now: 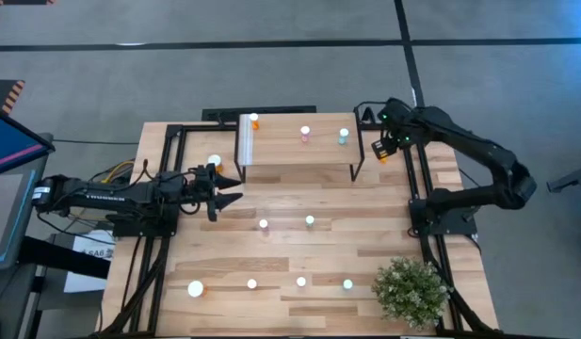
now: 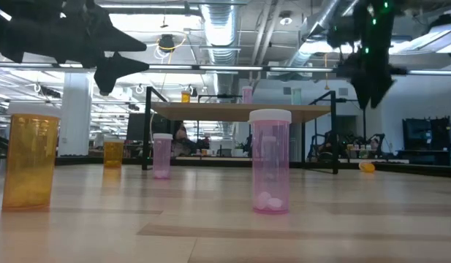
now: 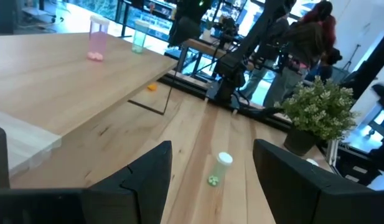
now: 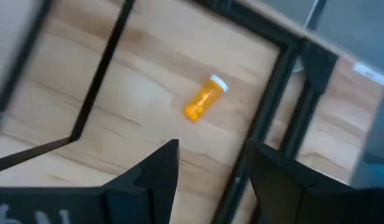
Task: Pick and place medicine bottles onto shelf by color
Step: Put the top small orange pill bottle on the shelf
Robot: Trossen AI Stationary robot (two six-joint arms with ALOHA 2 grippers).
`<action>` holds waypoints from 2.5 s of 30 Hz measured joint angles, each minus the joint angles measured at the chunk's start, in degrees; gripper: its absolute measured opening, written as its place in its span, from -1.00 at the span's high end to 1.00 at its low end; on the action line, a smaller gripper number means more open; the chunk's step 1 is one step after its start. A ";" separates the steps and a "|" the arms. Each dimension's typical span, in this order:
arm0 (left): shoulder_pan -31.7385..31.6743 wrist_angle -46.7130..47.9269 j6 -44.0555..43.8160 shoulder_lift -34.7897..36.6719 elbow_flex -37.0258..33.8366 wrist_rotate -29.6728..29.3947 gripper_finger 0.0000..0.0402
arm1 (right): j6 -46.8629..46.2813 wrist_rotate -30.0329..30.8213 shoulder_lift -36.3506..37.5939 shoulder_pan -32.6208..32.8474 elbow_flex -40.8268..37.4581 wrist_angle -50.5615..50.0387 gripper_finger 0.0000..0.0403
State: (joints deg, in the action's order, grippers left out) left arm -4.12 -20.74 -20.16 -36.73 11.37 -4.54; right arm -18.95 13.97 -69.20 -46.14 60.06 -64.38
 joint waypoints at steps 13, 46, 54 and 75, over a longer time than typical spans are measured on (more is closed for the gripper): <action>-0.02 0.34 0.61 0.00 0.01 -0.73 -0.07 | -1.12 -13.70 -2.51 -10.79 -10.06 11.49 -0.01; -0.02 0.30 0.81 0.02 0.01 -0.43 -0.07 | -14.43 -8.29 -18.19 -11.88 -9.69 21.66 0.07; -0.02 0.30 0.42 0.02 0.01 1.31 -0.07 | -19.26 -6.48 -18.27 -10.89 -9.73 21.87 0.15; -0.02 0.30 0.48 0.02 0.01 2.76 -0.07 | -24.54 -1.65 -17.66 -7.09 -14.45 23.35 -0.39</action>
State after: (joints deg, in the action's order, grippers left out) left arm -4.14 -20.45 -19.68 -36.71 11.38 -1.78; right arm -43.49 12.32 -86.86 -53.23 45.60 -41.03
